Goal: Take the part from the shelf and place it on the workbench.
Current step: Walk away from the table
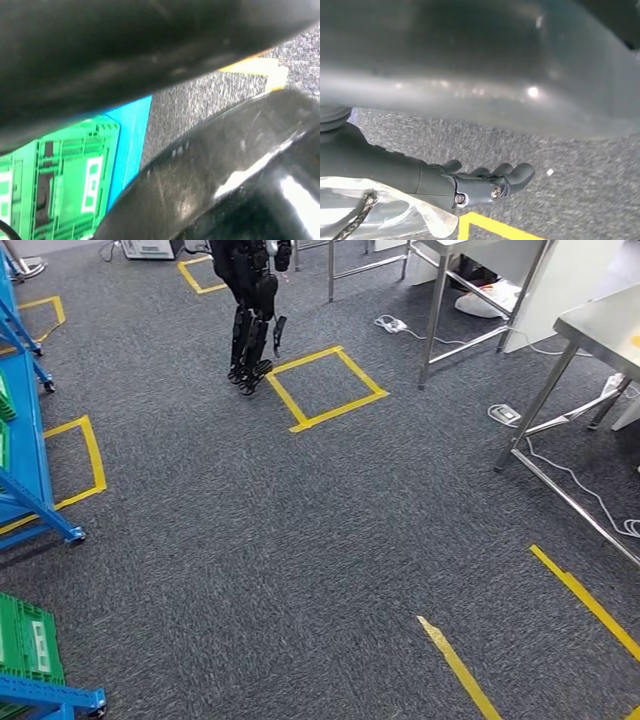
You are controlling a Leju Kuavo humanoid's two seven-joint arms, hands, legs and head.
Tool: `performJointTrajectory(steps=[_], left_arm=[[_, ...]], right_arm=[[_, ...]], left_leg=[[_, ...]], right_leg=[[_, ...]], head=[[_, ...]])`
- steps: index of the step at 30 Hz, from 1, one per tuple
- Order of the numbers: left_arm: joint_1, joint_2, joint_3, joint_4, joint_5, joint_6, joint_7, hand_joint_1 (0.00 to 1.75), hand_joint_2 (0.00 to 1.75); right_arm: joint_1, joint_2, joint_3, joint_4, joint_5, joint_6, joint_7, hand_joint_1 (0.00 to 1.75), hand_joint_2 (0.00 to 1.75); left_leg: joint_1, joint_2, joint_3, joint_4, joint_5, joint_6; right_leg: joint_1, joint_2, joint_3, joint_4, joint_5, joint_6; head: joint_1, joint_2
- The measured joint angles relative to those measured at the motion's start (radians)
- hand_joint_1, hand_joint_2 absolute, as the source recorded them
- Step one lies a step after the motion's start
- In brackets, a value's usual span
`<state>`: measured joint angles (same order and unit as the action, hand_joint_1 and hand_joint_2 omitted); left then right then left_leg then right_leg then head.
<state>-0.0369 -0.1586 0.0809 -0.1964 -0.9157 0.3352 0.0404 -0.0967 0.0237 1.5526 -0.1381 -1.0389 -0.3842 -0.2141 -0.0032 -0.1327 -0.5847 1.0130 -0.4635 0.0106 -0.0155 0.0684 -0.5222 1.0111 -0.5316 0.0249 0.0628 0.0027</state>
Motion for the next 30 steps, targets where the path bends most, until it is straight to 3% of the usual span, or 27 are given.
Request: performJointTrajectory(steps=[1,3,4,5,7,8,10,11,13,14,16,18,20,22,23,24,25,27,29,30], left_arm=[[0.002,0.000,0.000,0.000,-0.002,-0.001,0.000,0.00,0.00],[0.002,0.001,0.000,0.000,-0.007,-0.004,0.001,0.00,0.00],[0.000,0.001,0.000,0.000,-0.010,-0.005,0.001,0.00,0.00],[-0.001,0.001,-0.001,0.000,-0.012,-0.006,0.002,0.00,0.00],[-0.002,0.001,-0.001,0.000,-0.014,-0.006,0.002,0.00,0.00],[0.000,0.001,-0.001,0.000,-0.015,-0.006,0.002,0.00,0.00],[0.002,0.001,-0.002,0.000,-0.015,-0.006,0.004,0.00,0.00],[0.002,0.001,-0.002,0.000,-0.016,-0.006,0.005,0.00,0.00],[-0.002,0.001,-0.002,0.000,-0.017,-0.006,0.005,0.00,0.00],[-0.002,0.001,-0.002,0.000,-0.018,-0.006,0.005,0.00,0.00],[0.001,0.002,-0.002,0.000,-0.021,-0.006,0.005,0.00,0.00],[0.002,0.002,-0.002,0.000,-0.024,-0.006,0.006,0.00,0.00],[-0.001,0.001,-0.003,0.000,-0.025,-0.006,0.006,0.00,0.00],[-0.002,-0.001,-0.004,0.000,-0.026,-0.006,0.006,0.00,0.00],[-0.001,-0.001,-0.004,0.000,-0.026,-0.006,0.006,0.00,0.00],[-0.001,-0.001,-0.004,0.000,-0.027,-0.006,0.006,0.00,0.00],[0.000,-0.001,-0.004,0.000,-0.027,-0.006,0.005,0.00,0.00],[-0.002,-0.002,-0.006,0.000,-0.027,-0.006,0.005,0.00,0.00],[-0.003,-0.003,-0.007,0.000,-0.028,-0.006,0.005,0.00,0.00],[-0.002,-0.003,-0.008,0.000,-0.028,-0.006,0.005,0.00,0.00]], right_arm=[[-0.001,0.000,0.000,0.000,0.004,0.000,0.002,0.00,0.00],[-0.001,0.000,0.000,0.000,0.012,0.001,0.005,0.00,0.00],[0.000,0.000,0.000,0.000,0.016,0.002,0.007,0.00,0.00],[0.001,0.000,0.000,0.000,0.020,0.002,0.009,0.00,0.00],[0.004,0.000,0.000,0.000,0.027,0.003,0.013,0.00,0.00],[0.004,0.000,0.000,0.000,0.029,0.003,0.014,0.00,0.00],[0.002,0.000,0.000,0.000,0.032,0.003,0.015,0.00,0.00],[0.001,0.000,0.000,0.000,0.033,0.003,0.015,0.00,0.00],[-0.001,0.000,0.000,0.000,0.036,0.002,0.016,0.00,0.00],[-0.001,0.001,0.000,0.000,0.039,0.002,0.017,0.00,0.00],[-0.005,0.002,0.000,0.000,0.044,0.001,0.018,0.00,0.00],[-0.008,0.003,0.000,0.000,0.047,-0.001,0.019,0.00,0.00],[-0.005,0.003,0.000,0.000,0.048,-0.002,0.021,0.00,0.00],[0.000,0.003,0.000,0.000,0.049,-0.002,0.023,0.00,0.00],[0.001,0.003,0.000,0.000,0.050,-0.002,0.024,0.00,0.00],[0.001,0.003,0.000,0.000,0.051,-0.002,0.024,0.00,0.00],[0.001,0.003,0.000,0.000,0.053,-0.002,0.025,0.00,0.00],[0.000,0.003,0.000,0.000,0.056,-0.003,0.026,0.00,0.00],[0.000,0.003,0.000,0.000,0.059,-0.003,0.027,0.00,0.00],[0.001,0.003,0.000,0.000,0.060,-0.003,0.027,0.00,0.00]], left_leg=[[0.000,0.008,-0.003,0.004,-0.002,-0.006],[-0.002,0.059,-0.025,0.051,-0.032,-0.015],[-0.002,0.093,-0.049,0.105,-0.062,-0.020],[-0.001,0.111,-0.082,0.174,-0.094,-0.023],[0.004,0.122,-0.133,0.280,-0.128,-0.029],[0.005,0.124,-0.133,0.282,-0.117,-0.029],[0.005,0.143,-0.076,0.173,-0.051,-0.025],[0.000,0.167,-0.038,0.101,-0.027,-0.021],[-0.010,0.203,0.007,0.012,-0.007,-0.009],[-0.015,0.206,0.009,0.002,-0.011,-0.004],[-0.013,0.181,0.009,-0.006,-0.007,0.005],[-0.007,0.159,0.013,-0.015,-0.001,0.017],[-0.004,0.134,0.015,-0.019,0.000,0.024],[-0.004,0.106,0.015,-0.018,0.000,0.026],[-0.004,0.090,0.017,-0.018,-0.001,0.026],[-0.004,0.075,0.019,-0.017,-0.001,0.025],[-0.003,0.060,0.021,-0.016,-0.002,0.023],[-0.002,0.032,0.021,-0.010,-0.006,0.016],[0.001,0.008,0.012,-0.006,-0.004,0.003],[0.003,-0.004,0.008,-0.006,-0.002,-0.005]], right_leg=[[0.000,-0.011,0.003,-0.003,0.003,-0.006],[0.000,-0.037,0.008,-0.011,0.008,-0.019],[0.001,-0.053,0.010,-0.013,0.007,-0.023],[0.003,-0.069,0.011,-0.013,0.006,-0.026],[0.005,-0.103,0.012,-0.013,0.002,-0.029],[0.006,-0.118,0.013,-0.013,0.000,-0.029],[0.006,-0.143,0.020,-0.013,-0.005,-0.027],[0.008,-0.154,0.023,-0.013,-0.009,-0.024],[0.011,-0.176,0.028,-0.013,-0.017,-0.014],[0.013,-0.187,0.030,-0.014,-0.020,-0.009],[0.011,-0.197,0.037,-0.016,-0.025,0.001],[0.007,-0.148,0.021,0.023,-0.054,0.009],[0.004,-0.085,-0.041,0.149,-0.114,0.014],[0.004,-0.071,-0.110,0.272,-0.151,0.017],[0.004,-0.069,-0.124,0.285,-0.139,0.017],[0.003,-0.067,-0.117,0.254,-0.107,0.017],[0.002,-0.057,-0.093,0.188,-0.061,0.017],[-0.004,-0.007,-0.037,0.053,-0.001,0.014],[-0.005,0.024,-0.012,0.002,0.006,0.009],[-0.003,0.016,-0.009,-0.002,0.006,0.004]], head=[[-0.001,0.000],[-0.004,0.000],[-0.005,0.000],[-0.006,0.000],[-0.006,0.000],[-0.006,0.000],[-0.006,0.000],[-0.006,0.000],[-0.005,0.000],[-0.005,0.000],[-0.005,0.000],[-0.002,0.000],[0.004,0.000],[0.006,0.000],[0.006,0.000],[0.006,0.000],[0.006,0.000],[0.005,0.000],[0.005,0.000],[0.005,0.000]])
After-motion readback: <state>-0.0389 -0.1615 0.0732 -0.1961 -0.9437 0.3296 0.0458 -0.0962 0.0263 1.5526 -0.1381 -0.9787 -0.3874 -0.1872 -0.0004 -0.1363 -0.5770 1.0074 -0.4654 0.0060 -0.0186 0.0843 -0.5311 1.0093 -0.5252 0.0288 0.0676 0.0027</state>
